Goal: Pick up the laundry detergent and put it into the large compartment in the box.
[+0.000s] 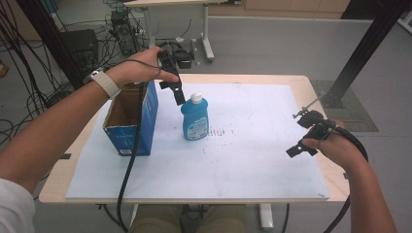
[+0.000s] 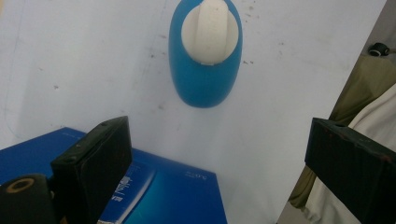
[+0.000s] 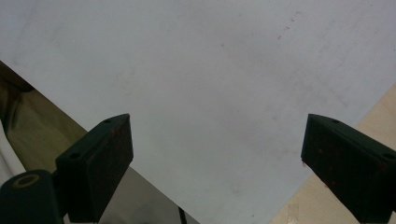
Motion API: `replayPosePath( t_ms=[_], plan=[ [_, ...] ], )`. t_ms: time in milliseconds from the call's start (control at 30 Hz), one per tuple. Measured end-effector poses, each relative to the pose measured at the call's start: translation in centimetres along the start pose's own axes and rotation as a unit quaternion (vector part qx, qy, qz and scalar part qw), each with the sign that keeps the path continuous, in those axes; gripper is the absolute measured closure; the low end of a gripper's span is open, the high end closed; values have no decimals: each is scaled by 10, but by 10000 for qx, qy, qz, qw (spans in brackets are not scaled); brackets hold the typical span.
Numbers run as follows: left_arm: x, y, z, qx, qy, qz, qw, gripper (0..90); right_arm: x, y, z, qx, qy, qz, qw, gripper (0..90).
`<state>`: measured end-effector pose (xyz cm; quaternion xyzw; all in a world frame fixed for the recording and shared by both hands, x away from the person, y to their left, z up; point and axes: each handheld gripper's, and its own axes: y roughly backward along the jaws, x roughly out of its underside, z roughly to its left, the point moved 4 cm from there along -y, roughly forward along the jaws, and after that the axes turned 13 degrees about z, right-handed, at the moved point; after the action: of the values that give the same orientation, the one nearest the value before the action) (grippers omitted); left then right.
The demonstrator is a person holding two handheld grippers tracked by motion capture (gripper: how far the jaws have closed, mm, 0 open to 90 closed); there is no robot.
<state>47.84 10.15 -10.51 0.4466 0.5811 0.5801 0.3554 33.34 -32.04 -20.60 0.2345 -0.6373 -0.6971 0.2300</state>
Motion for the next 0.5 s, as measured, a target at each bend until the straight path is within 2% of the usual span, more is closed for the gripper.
replayPosePath(
  t_ms=[500],
  plan=[
    [-13,0,2,40,30,51,10000,85,1,3,1,32,-3,-13,10000,90]
  ],
)
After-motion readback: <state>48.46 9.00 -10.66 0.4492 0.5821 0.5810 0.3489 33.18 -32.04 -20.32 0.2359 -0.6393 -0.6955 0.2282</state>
